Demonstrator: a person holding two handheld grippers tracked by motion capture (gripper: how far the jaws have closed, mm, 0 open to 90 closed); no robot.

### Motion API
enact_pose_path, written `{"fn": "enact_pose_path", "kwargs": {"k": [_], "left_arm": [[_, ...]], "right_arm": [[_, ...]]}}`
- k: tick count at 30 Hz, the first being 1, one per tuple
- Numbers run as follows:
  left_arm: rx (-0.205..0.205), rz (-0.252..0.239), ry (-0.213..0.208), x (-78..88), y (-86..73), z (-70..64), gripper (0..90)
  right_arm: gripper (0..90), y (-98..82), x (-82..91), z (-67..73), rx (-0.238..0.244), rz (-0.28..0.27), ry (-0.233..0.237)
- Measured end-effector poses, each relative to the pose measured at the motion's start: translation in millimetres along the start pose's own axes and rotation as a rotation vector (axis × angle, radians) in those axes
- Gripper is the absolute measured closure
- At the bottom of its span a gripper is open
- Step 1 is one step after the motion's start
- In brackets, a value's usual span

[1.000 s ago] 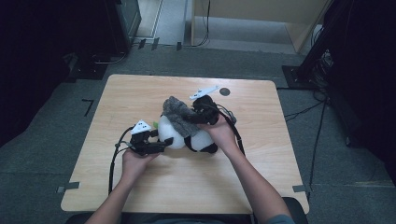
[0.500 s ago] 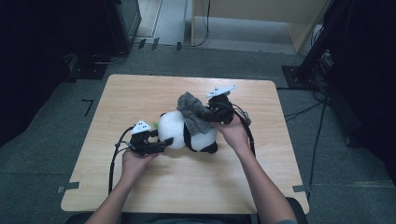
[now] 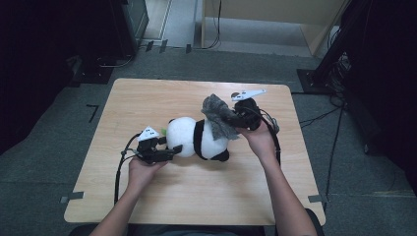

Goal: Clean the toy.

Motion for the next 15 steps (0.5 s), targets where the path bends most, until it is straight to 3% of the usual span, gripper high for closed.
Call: {"fn": "enact_pose_path", "kwargs": {"k": [4, 9, 13, 15], "left_arm": [[0.000, -0.001, -0.002, -0.1, -0.2, 0.3, 26.9], [0.003, -0.002, -0.004, -0.1, -0.2, 0.1, 26.9], [0.004, -0.004, -0.004, -0.2, -0.3, 0.1, 26.8], [0.009, -0.008, -0.006, -0.4, -0.3, 0.0, 26.7]], "right_arm": [[73.0, -1.0, 12.5, -9.8, 0.004, 0.001, -0.046], [73.0, 1.2, 24.6, -15.0, -0.017, -0.013, -0.050], [73.3, 6.4, 32.3, -10.2, -0.022, -0.033, -0.039], [73.4, 13.2, 33.5, 1.4, -0.006, -0.049, -0.013]]}}
Point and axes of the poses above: each handheld gripper's, and its own axes: x roughly backward along the jaws, y roughly out of its top, z roughly to its left, the point moved 7 cm from there along -x, roughly forward along the jaws, and after that the axes turned 4 degrees about -z, right-handed, at the moved point
